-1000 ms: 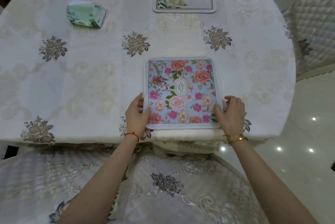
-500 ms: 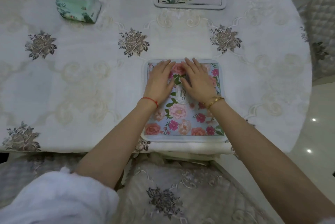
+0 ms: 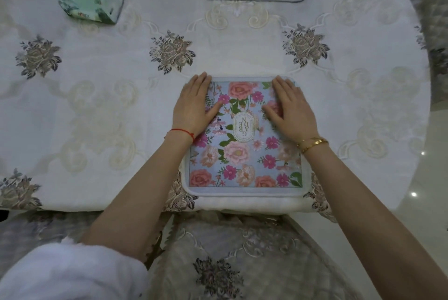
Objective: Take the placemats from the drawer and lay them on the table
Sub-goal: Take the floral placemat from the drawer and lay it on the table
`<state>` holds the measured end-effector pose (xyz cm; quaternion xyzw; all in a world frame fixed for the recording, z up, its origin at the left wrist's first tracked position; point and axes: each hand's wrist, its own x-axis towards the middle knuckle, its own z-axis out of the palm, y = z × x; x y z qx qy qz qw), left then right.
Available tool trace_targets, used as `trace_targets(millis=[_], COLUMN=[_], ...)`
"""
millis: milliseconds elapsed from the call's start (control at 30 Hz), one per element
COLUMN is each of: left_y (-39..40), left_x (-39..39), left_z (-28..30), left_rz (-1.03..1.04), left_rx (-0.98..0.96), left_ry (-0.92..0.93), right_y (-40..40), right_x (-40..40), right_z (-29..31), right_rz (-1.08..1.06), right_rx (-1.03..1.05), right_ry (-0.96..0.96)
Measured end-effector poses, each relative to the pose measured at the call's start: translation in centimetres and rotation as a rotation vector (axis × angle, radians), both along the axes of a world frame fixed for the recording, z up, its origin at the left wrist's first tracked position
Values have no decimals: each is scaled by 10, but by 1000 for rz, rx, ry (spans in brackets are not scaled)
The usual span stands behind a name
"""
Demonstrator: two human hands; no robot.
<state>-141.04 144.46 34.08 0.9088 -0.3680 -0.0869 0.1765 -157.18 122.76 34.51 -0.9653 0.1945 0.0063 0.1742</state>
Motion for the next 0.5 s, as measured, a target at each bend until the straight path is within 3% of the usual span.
trace_targets(millis=[133,200,367,500], left_y=[12,16,-6,-9], left_x=[-3,-10,-36,-44], left_z=[9,14,15,7], left_rz=[108,59,-150,-134], left_rx=[3,-22,-37,12], left_ry=[17,-11,56,53], right_y=[-8,1,49,54], right_x=[-12,-9,15,13], right_z=[5,11,9,-1], right_rz=[-154,-201,130,107], right_rx=[-35,-23,36,55], right_ry=[-39,-83,4,33])
